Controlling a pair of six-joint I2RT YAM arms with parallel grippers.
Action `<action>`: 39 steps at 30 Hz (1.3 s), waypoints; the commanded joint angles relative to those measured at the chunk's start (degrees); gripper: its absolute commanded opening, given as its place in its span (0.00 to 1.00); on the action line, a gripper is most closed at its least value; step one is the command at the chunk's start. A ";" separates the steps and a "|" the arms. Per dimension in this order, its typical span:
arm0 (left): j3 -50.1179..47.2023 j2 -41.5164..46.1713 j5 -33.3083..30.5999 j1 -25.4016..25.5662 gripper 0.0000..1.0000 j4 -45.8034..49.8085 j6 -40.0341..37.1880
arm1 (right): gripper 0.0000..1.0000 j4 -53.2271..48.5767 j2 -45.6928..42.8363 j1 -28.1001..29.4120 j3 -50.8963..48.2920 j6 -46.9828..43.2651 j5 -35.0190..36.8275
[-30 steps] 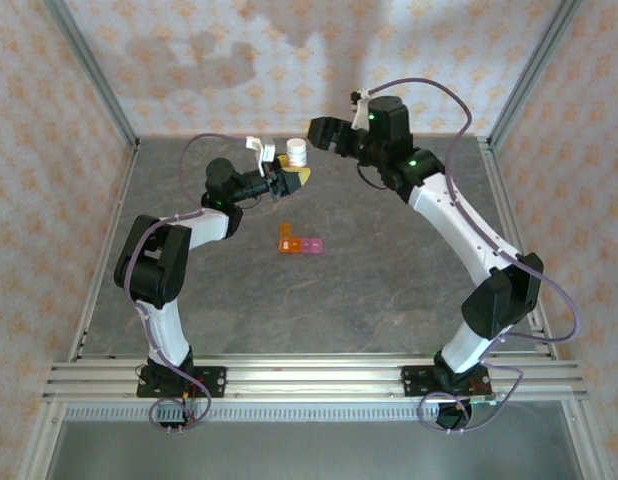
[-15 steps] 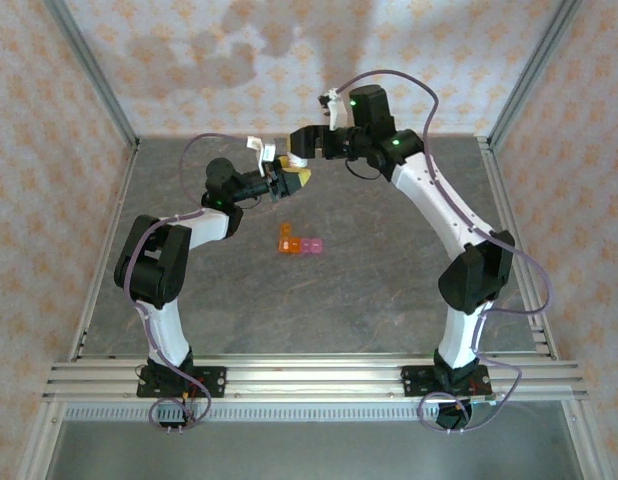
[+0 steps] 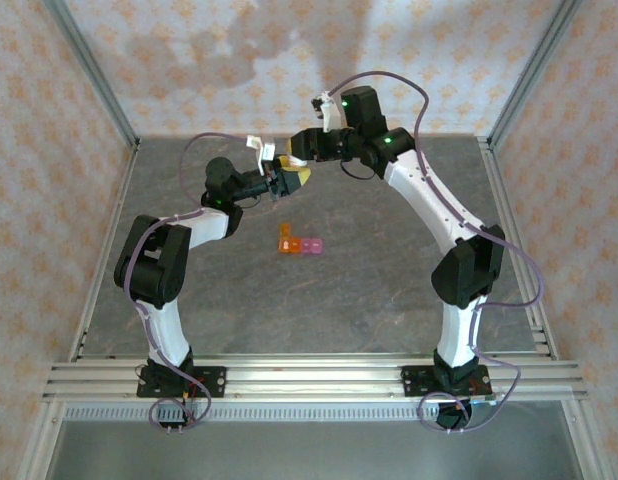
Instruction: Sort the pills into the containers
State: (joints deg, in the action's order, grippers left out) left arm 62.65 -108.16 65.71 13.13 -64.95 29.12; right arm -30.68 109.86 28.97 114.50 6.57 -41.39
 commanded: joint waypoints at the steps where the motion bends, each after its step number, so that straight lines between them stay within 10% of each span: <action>1: 1.76 -0.15 0.94 0.33 0.00 -3.42 -0.46 | 0.42 4.27 -3.94 1.45 -5.28 3.58 4.38; 12: 1.77 -0.53 0.03 0.34 0.00 -3.33 -0.82 | 0.39 16.94 -11.80 12.24 -20.62 16.24 29.42; 28: 1.68 -0.45 -0.15 0.34 0.00 -3.06 -1.08 | 0.44 10.81 -9.16 13.53 -12.34 14.57 29.21; 39: 1.75 -0.47 -0.01 0.36 0.00 -2.99 -1.18 | 0.72 8.89 -9.77 8.91 -11.16 14.64 23.90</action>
State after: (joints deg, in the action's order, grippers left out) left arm 62.63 -108.90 67.48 13.04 -66.24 28.47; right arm -20.25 100.88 38.57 102.13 20.73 -12.60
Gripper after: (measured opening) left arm 0.415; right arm 0.711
